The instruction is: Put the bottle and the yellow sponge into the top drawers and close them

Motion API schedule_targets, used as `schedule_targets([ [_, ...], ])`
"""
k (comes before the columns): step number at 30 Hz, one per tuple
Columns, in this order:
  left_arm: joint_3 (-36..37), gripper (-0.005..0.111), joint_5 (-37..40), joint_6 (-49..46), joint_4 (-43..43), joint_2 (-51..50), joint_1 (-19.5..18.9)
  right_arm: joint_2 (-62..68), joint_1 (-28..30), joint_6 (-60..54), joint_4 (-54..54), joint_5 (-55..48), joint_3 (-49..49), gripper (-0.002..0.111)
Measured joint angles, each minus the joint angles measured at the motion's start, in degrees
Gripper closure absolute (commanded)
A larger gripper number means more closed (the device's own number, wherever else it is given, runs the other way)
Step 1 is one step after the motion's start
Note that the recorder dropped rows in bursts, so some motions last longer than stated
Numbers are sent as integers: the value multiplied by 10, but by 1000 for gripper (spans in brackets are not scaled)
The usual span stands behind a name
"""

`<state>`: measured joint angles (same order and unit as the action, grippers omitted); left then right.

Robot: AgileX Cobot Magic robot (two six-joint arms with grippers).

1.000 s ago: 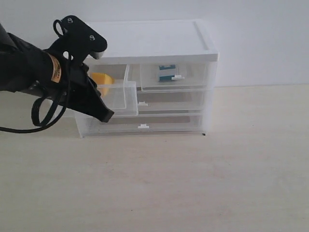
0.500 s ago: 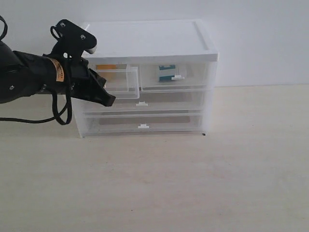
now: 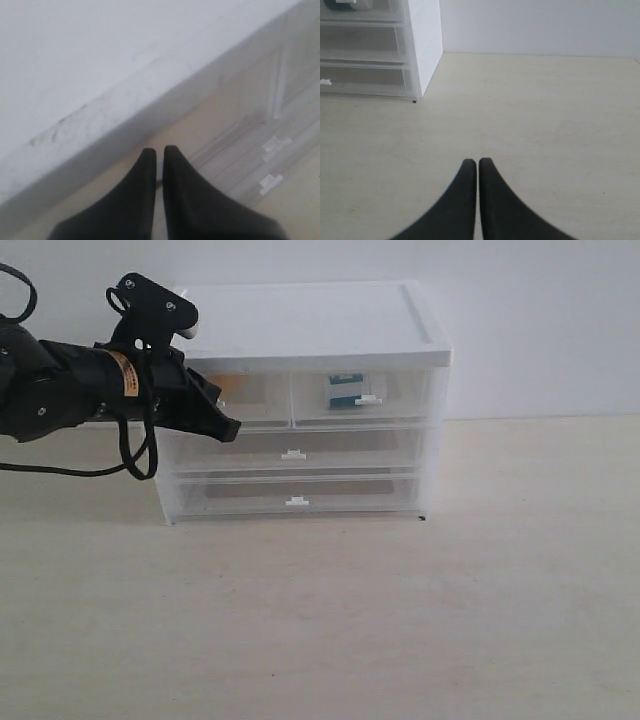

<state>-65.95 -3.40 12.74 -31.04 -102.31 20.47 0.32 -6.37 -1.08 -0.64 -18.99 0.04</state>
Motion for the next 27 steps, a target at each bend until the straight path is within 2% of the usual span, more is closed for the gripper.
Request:
schedule_targets([
  [5,-5,103,39,0,-2,8,2,0,0,0,0,0,0,108],
  [15,-7,103,268,-13,-2,87,-4,0,0,0,0,0,0,108],
  [18,11,103,315,-23,0,122,-4,0,0,0,0,0,0,108],
  [24,82,103,339,-30,34,183,-4,0,0,0,0,0,0,108],
  [27,118,103,333,-30,87,220,-4,0,0,0,0,0,0,108],
])
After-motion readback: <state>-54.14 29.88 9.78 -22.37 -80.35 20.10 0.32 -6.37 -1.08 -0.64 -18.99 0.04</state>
